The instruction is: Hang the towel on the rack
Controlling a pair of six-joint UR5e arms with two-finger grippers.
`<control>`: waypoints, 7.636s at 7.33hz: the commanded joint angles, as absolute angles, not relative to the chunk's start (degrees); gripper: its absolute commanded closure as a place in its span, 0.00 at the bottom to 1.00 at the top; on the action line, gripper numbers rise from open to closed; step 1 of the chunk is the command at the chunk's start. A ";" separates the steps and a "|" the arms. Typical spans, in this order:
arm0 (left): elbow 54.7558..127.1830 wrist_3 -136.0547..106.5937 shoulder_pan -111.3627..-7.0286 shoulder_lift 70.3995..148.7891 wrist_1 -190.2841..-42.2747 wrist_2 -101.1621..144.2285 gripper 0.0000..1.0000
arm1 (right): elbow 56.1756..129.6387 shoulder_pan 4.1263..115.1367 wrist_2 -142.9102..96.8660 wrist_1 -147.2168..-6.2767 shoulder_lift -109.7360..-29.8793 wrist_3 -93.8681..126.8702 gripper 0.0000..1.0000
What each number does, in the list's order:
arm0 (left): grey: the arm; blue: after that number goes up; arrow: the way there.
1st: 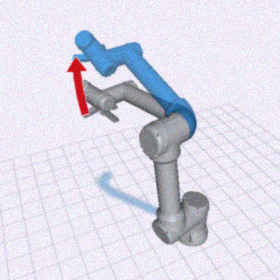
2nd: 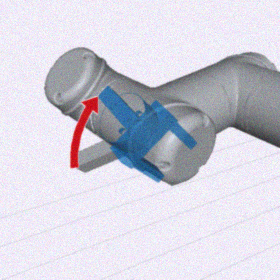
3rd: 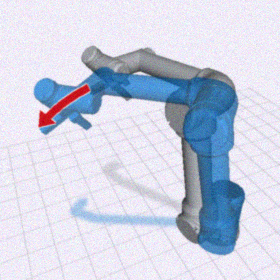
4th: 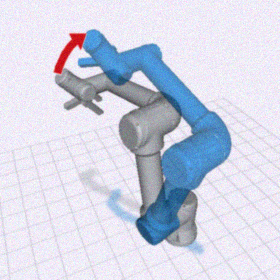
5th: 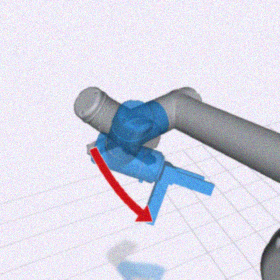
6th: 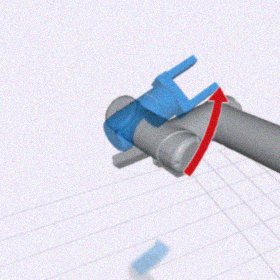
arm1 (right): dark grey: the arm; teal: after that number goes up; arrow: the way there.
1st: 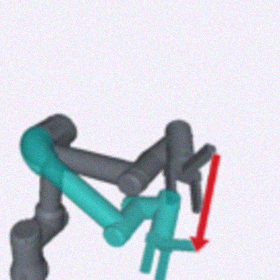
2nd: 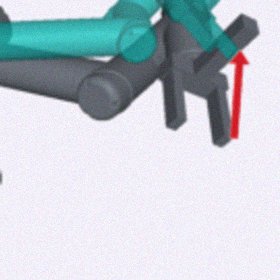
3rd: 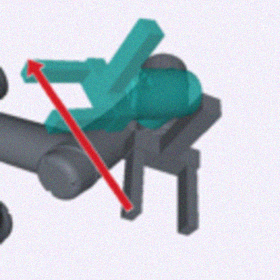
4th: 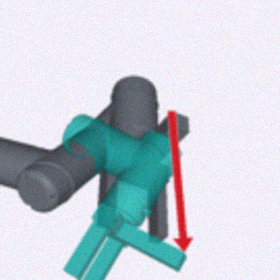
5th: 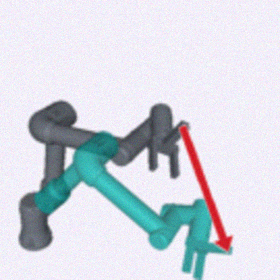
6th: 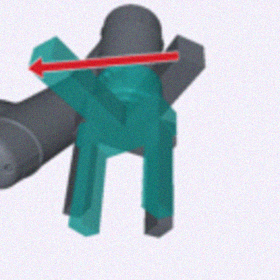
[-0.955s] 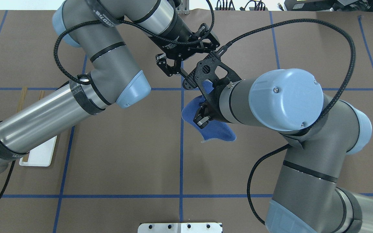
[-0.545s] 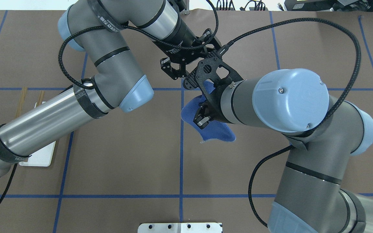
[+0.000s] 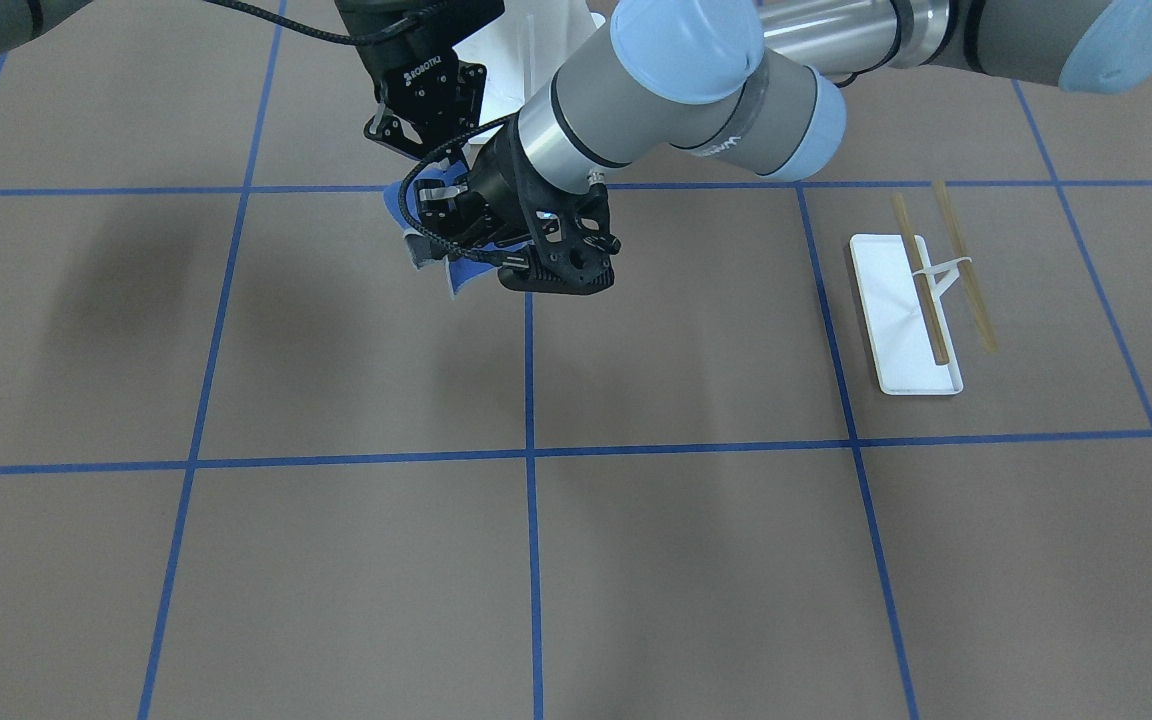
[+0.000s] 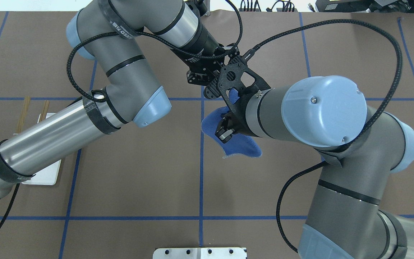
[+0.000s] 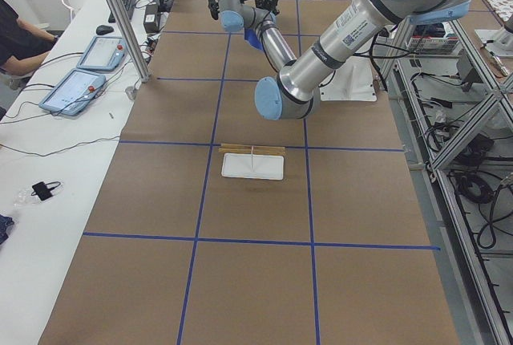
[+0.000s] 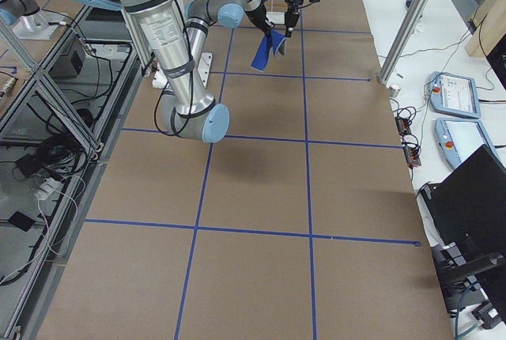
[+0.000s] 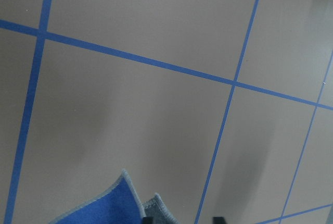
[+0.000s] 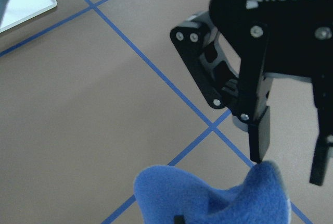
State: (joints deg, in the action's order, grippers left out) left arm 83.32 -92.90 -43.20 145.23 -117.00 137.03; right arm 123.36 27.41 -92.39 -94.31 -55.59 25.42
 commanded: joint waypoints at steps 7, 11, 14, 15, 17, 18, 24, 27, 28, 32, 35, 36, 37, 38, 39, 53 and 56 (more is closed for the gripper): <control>83.58 -96.15 -43.07 145.28 -116.90 134.56 0.01 | 124.10 27.51 -92.55 -94.39 -55.99 25.49 1.00; 83.76 -96.68 -41.58 145.46 -116.81 134.56 0.02 | 124.01 27.51 -92.55 -94.39 -55.55 25.49 1.00; 83.76 -96.68 -40.61 145.55 -116.81 134.56 0.03 | 124.01 27.42 -92.55 -94.39 -55.46 25.49 1.00; 83.76 -96.77 -40.52 145.46 -116.81 134.56 0.15 | 124.01 27.42 -92.55 -94.39 -55.46 25.49 1.00; 83.93 -96.77 -40.43 145.46 -116.81 134.56 1.00 | 124.01 27.42 -92.55 -94.39 -55.55 25.49 1.00; 84.02 -96.68 -40.43 145.37 -116.81 134.56 1.00 | 124.10 27.51 -92.55 -94.39 -55.55 25.49 1.00; 83.94 -100.55 -40.52 145.63 -116.37 132.89 1.00 | 129.90 26.64 -92.73 -98.88 -58.27 32.03 0.01; 83.94 -101.86 -42.70 145.46 -116.37 132.98 1.00 | 131.31 26.89 -93.07 -99.40 -59.76 33.57 0.00; 84.11 -101.95 -43.93 144.94 -116.19 133.50 1.00 | 133.40 27.16 -93.25 -102.71 -60.98 33.49 0.00; 96.38 -101.51 -54.28 129.06 -116.28 146.56 1.00 | 134.40 38.71 -101.18 -119.00 -64.49 24.35 0.00; 103.61 -101.43 -58.26 117.36 -116.28 148.27 1.00 | 127.56 56.63 -123.68 -120.22 -71.52 23.04 0.00; 104.58 -101.34 -59.49 114.81 -116.37 148.27 1.00 | 124.31 61.30 -128.97 -121.02 -74.50 16.33 0.00; 104.94 -101.08 -61.76 112.26 -116.45 149.49 1.00 | 120.01 66.39 -134.07 -121.11 -74.97 13.74 0.00; 105.38 -100.90 -63.09 109.89 -116.63 149.94 1.00 | 116.49 68.19 -135.43 -120.94 -74.88 13.36 0.00; 105.64 -99.16 -63.54 106.99 -116.89 149.85 1.00 | 116.46 69.51 -134.92 -120.85 -75.84 13.36 0.00; 95.54 -81.12 -69.26 81.74 -134.21 148.10 1.00 | 115.66 74.79 -135.00 -119.35 -79.45 13.53 0.00; 94.57 -80.51 -69.34 82.27 -135.18 144.51 0.01 | 115.58 75.41 -135.00 -119.36 -79.45 13.45 0.00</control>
